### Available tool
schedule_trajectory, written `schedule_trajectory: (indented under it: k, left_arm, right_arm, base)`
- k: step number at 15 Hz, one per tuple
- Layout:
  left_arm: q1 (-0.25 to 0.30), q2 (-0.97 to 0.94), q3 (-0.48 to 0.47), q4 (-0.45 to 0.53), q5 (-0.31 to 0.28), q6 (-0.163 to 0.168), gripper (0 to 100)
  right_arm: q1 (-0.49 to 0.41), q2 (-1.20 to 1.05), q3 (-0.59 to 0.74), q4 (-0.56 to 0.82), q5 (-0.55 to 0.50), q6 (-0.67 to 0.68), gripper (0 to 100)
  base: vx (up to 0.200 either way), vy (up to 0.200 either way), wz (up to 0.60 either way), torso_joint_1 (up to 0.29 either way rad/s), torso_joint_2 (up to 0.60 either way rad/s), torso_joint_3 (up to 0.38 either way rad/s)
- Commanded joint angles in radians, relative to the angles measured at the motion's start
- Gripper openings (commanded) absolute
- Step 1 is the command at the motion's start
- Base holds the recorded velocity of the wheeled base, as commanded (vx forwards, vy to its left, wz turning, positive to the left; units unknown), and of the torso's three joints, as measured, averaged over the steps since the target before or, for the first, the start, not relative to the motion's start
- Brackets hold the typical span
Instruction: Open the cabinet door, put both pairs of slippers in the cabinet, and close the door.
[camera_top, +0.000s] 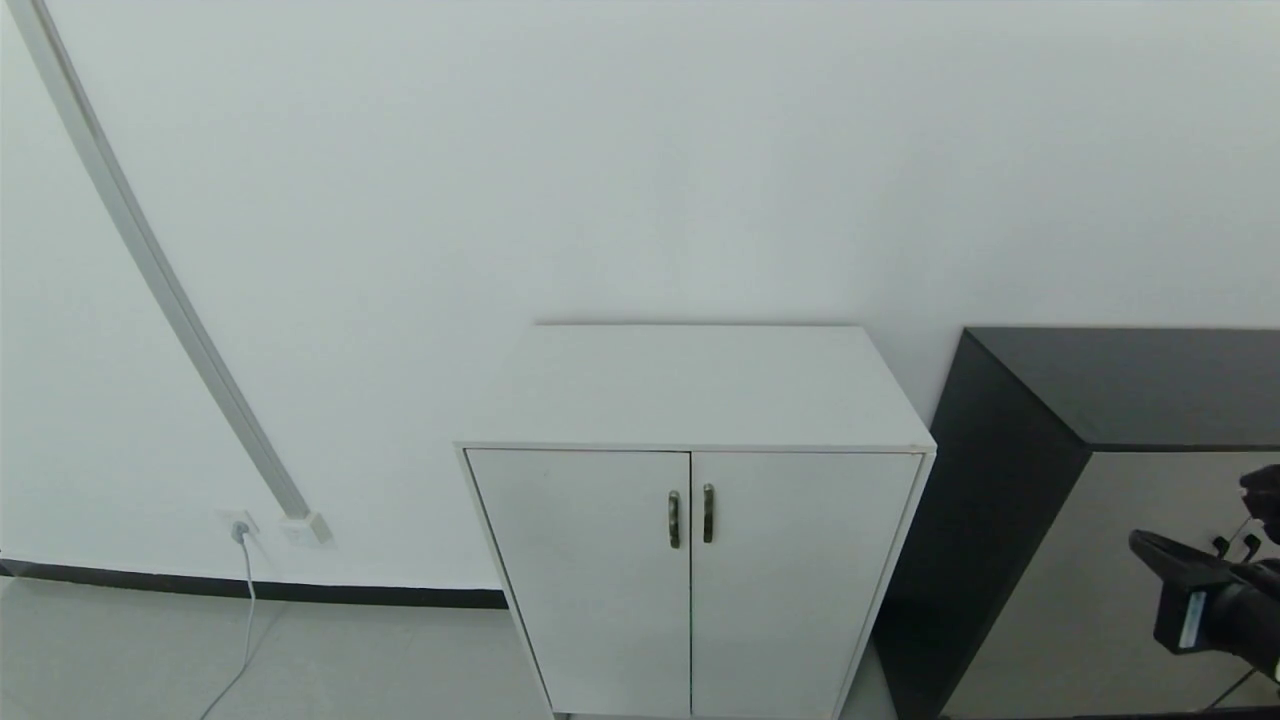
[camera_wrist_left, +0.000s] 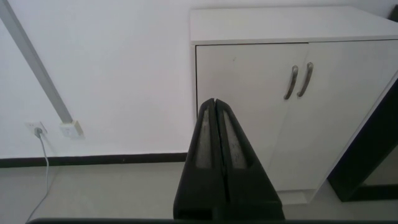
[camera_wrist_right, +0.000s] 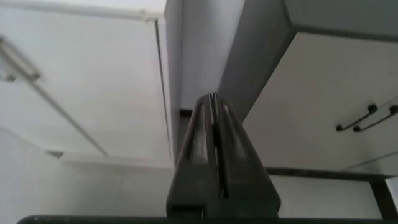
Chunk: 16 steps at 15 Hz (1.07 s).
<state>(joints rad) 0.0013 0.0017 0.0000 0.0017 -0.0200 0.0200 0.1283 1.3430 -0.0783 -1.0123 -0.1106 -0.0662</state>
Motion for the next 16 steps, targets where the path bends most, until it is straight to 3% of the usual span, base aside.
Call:
schedule_trajectory:
  k: [1,4,8,12,16]
  left_arm:
    - [0.0,0.0,0.0,0.0,0.0,0.0,0]
    - [0.0,0.0,0.0,0.0,-0.001,0.0,0]
    - [0.0,0.0,0.0,0.0,-0.001,0.0,0]
    - [0.0,0.0,0.0,0.0,-0.001,0.001,0]
    - [0.0,0.0,0.0,0.0,0.0,0.0,0]
  right_arm:
    - [0.001,-0.234,0.061,0.161,0.063,-0.006,0]
    - [-0.009,-0.426,0.061,0.442,0.071,0.002,0]
    - [-0.015,-0.659,0.063,0.712,0.085,0.014,0]
    - [-0.012,-0.794,0.069,0.88,0.105,0.072,0]
    - [-0.009,-0.86,0.078,0.957,0.147,0.072,0]
  base:
    - [0.0,0.0,0.0,0.0,0.0,0.0]
    - [0.0,0.0,0.0,0.0,0.0,0.0]
    - [0.0,0.0,0.0,0.0,0.0,0.0]
    - [0.0,0.0,0.0,0.0,0.0,0.0]
    - [0.0,0.0,0.0,0.0,0.0,0.0]
